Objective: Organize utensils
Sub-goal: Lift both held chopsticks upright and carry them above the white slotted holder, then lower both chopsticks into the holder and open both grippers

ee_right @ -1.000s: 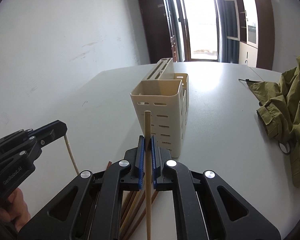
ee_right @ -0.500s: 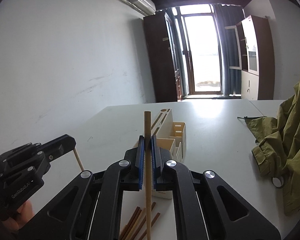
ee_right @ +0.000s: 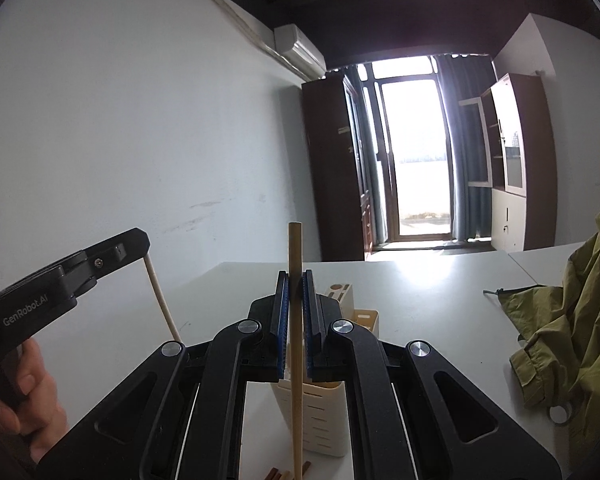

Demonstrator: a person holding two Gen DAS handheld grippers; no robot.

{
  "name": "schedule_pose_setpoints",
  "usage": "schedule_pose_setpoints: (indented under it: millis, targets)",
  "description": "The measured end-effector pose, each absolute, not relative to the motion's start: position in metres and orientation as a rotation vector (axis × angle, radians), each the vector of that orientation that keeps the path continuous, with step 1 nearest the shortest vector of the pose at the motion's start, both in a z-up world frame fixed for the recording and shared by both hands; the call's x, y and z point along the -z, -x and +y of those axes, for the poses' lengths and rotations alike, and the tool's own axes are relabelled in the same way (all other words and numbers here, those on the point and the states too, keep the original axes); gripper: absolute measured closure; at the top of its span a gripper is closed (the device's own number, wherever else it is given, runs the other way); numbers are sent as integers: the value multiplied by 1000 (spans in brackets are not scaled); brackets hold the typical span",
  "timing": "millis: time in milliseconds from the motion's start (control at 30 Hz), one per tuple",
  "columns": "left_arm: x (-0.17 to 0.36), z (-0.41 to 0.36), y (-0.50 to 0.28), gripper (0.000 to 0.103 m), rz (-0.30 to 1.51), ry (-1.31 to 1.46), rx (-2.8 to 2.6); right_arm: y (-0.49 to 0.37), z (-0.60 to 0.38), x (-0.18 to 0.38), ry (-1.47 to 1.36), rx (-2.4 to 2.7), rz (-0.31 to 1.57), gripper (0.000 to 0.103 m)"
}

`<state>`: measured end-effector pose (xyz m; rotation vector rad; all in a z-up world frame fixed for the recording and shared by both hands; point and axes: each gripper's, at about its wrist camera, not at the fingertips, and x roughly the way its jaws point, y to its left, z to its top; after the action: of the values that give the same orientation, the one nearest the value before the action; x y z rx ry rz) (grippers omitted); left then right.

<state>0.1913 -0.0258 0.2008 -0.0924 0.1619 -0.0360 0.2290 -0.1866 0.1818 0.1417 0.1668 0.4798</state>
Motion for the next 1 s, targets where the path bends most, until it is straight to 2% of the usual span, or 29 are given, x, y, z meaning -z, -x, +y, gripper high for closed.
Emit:
schedule_pose_setpoints:
  millis: [333,600,833,1000]
  targets:
    - [-221,-31,-189,99,-15,122,-16,-218,-218,-212,-230,-513,-114,96]
    - [-222,-40,-197,99,-126,143,-15,-233,-224,-214,-265,-549,-203,96]
    - [-210,-50,-221,99,-106,111,-21,-250,-223,-207,-256,-545,-246,96]
    - [-192,-47,-247,99,-2,113,-11,-266,-217,-195,-250,-536,-197,96]
